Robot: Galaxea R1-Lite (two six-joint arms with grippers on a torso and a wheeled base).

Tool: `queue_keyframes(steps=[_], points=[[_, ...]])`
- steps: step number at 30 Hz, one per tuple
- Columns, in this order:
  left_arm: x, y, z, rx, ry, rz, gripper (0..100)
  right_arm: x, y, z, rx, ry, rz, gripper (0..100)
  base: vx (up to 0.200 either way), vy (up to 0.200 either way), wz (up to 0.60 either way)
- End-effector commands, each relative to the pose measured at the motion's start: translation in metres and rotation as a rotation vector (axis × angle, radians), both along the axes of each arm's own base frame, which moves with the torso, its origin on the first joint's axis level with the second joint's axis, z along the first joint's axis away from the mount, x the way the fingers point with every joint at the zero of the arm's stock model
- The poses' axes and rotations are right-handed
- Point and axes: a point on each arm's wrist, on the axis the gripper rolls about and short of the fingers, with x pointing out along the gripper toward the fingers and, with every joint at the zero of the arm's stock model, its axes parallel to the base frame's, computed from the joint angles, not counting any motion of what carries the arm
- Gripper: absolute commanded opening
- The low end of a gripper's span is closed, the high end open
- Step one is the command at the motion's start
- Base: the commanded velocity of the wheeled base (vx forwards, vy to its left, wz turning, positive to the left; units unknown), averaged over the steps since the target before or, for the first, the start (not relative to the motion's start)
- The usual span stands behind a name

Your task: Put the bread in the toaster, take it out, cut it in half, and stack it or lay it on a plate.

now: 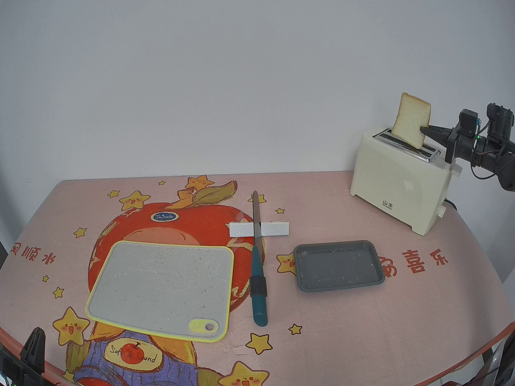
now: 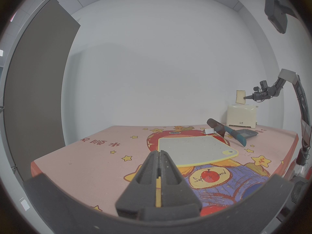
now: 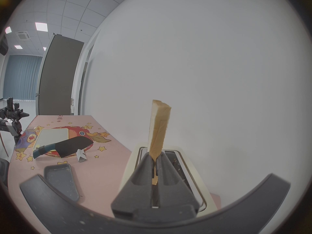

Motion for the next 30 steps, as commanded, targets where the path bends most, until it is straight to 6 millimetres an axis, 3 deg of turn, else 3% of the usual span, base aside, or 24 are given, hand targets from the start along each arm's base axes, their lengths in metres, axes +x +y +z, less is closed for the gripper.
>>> queue_keyframes(steps=[1,30], points=[[0.001,0.0,-0.005,0.0,0.01,0.001,0,0.004,0.0,-0.005,0.002,0.012,0.001,0,0.0,0.0,0.0],[0.001,0.0,-0.005,0.0,0.01,0.001,0,-0.001,-0.001,-0.018,-0.037,0.029,0.003,0,0.0,0.0,0.0]])
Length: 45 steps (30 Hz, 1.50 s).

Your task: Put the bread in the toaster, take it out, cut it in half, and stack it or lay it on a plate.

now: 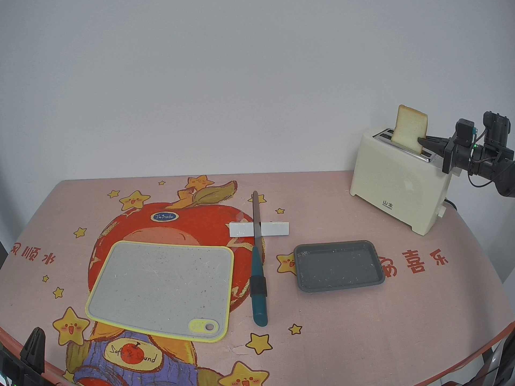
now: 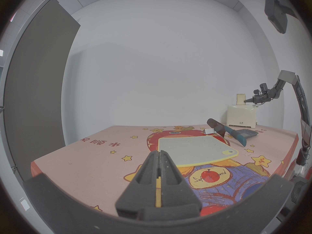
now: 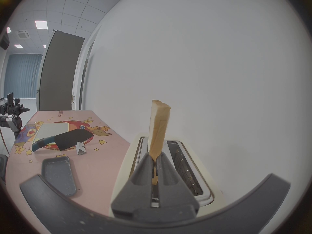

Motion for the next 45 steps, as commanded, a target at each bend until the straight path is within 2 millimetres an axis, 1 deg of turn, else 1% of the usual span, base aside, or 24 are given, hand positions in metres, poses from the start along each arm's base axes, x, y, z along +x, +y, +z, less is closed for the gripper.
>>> queue_keyframes(steps=[1,5,10,11,19,21,27,28,31,32,33,36,40,42,45], points=[[0.001,0.0,-0.005,0.0,0.01,0.0,0,0.0,0.0,0.0,-0.001,0.0,0.0,0,0.0,0.0,0.0],[0.001,0.0,-0.005,0.0,0.01,0.0,0,-0.001,0.0,0.001,-0.001,-0.003,0.0,0,0.0,0.0,0.0],[0.001,0.0,-0.005,0.0,0.01,0.0,0,-0.003,0.0,-0.003,0.001,0.013,0.0,0,0.0,0.0,0.0],[0.001,0.0,-0.005,0.0,0.01,0.0,0,-0.003,0.0,-0.003,0.001,0.013,0.0,100,0.0,0.0,0.0],[0.001,0.0,-0.005,0.0,0.01,0.002,0,-0.009,0.001,0.006,-0.004,-0.011,0.0,100,0.0,0.0,0.0],[0.001,0.0,-0.005,0.0,0.01,-0.001,0,-0.012,0.002,0.006,-0.001,0.0,0.0,100,0.0,0.0,0.0],[0.001,0.0,-0.005,0.0,0.01,0.0,0,-0.022,0.002,0.015,0.003,0.015,-0.005,100,0.0,0.0,0.0],[0.001,0.0,-0.005,0.0,0.01,0.0,0,-0.028,0.001,0.022,0.008,0.013,-0.011,100,0.0,0.0,0.0],[0.001,0.0,-0.005,0.0,0.01,0.0,0,-0.038,0.002,0.031,0.03,0.037,-0.021,100,0.0,0.0,0.0],[0.001,0.0,-0.005,0.0,0.01,0.0,0,-0.038,0.002,0.031,0.03,0.037,-0.021,100,0.0,0.0,0.0],[0.001,0.0,-0.005,0.0,0.01,0.0,0,-0.048,0.003,0.039,0.062,0.058,-0.03,100,0.0,0.0,0.0],[0.001,0.0,-0.005,0.0,0.01,0.0,0,-0.057,0.006,0.044,0.119,0.091,-0.045,100,0.0,0.0,0.0],[0.001,0.0,-0.005,0.0,0.01,0.0,0,-0.054,0.013,0.046,0.118,0.087,-0.083,100,0.0,0.0,0.0],[0.001,0.0,-0.005,0.0,0.01,0.0,0,-0.051,0.021,0.048,0.113,0.083,-0.092,100,0.0,0.0,0.0],[0.001,0.0,-0.005,0.0,0.01,0.002,0,-0.04,0.026,0.043,0.11,0.099,-0.102,100,0.0,0.0,0.0]])
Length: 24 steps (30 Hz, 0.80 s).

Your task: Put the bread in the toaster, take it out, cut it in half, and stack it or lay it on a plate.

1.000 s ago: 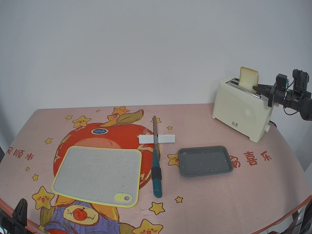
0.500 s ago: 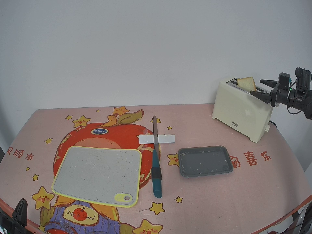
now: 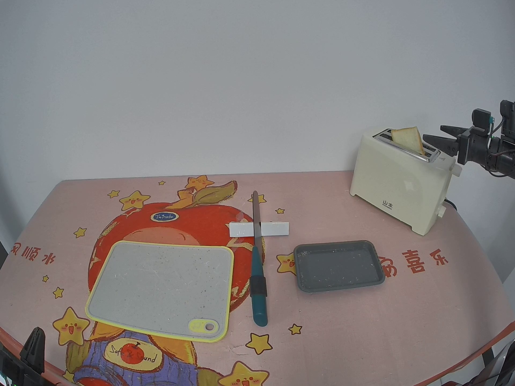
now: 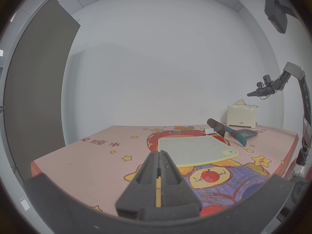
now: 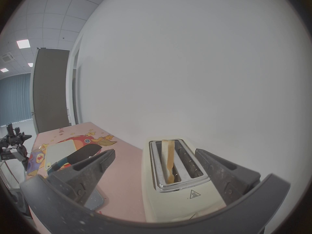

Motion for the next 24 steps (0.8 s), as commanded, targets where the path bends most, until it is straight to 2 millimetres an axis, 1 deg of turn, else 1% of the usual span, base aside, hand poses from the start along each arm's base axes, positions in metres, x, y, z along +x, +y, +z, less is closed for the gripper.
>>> queue_keyframes(steps=[1,2,4,6,8,9,11,17,24], points=[[0.001,0.0,-0.005,0.0,0.01,0.0,0,0.013,0.012,-0.002,-0.006,0.004,0.008,100,0.0,0.0,0.0],[0.001,0.0,-0.005,0.0,0.01,0.0,0,0.018,0.018,-0.002,-0.01,0.004,0.008,100,0.0,0.0,0.0],[0.001,0.0,-0.005,0.0,0.01,0.002,0,0.027,0.021,-0.003,-0.014,0.004,-0.004,100,0.0,0.0,0.0],[0.001,0.0,-0.005,0.0,0.01,0.002,0,0.041,0.02,-0.008,-0.015,0.009,-0.013,100,0.0,0.0,0.0],[0.001,0.0,-0.005,0.0,0.01,0.002,0,0.05,0.017,-0.012,-0.015,0.012,-0.019,100,0.0,0.0,0.0],[0.001,0.0,-0.005,0.0,0.01,0.002,0,0.05,0.017,-0.012,-0.015,0.012,-0.019,100,0.0,0.0,0.0],[0.001,0.0,-0.005,0.0,0.01,0.002,0,0.058,0.016,-0.018,-0.015,0.021,-0.02,100,0.0,0.0,0.0],[0.001,0.0,-0.005,0.0,0.01,0.002,0,0.069,0.016,-0.033,-0.015,0.046,-0.02,100,0.0,0.0,0.0],[0.001,0.0,-0.005,0.0,0.01,0.002,0,0.07,0.02,-0.033,-0.018,0.045,-0.01,100,0.0,0.0,0.0]])
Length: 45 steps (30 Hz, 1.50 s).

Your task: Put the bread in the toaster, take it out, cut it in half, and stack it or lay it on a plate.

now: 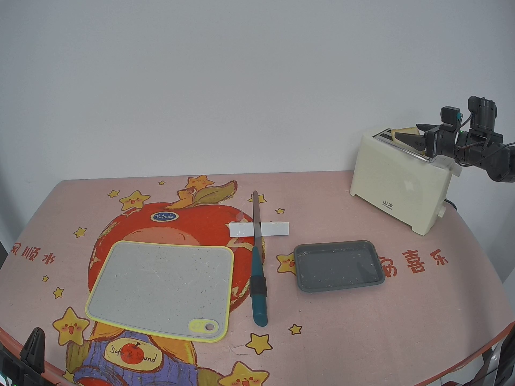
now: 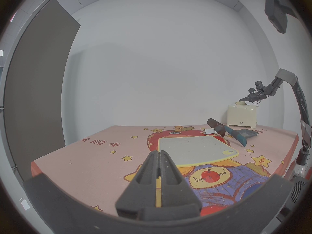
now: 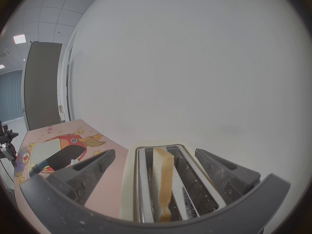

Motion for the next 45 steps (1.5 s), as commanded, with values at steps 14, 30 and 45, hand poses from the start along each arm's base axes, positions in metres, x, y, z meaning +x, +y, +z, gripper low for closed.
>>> queue_keyframes(steps=[14,30,45], points=[[0.001,0.0,-0.005,0.0,0.01,0.001,0,0.003,0.008,0.008,0.0,-0.029,0.021,0,0.0,0.0,0.0],[0.001,0.0,-0.005,0.0,0.01,0.001,0,0.003,0.013,0.008,0.012,-0.085,0.032,0,0.0,0.0,0.0],[0.001,0.0,-0.005,0.0,0.01,0.001,0,-0.004,0.01,-0.011,0.115,-0.078,0.003,0,0.0,0.0,0.0]])
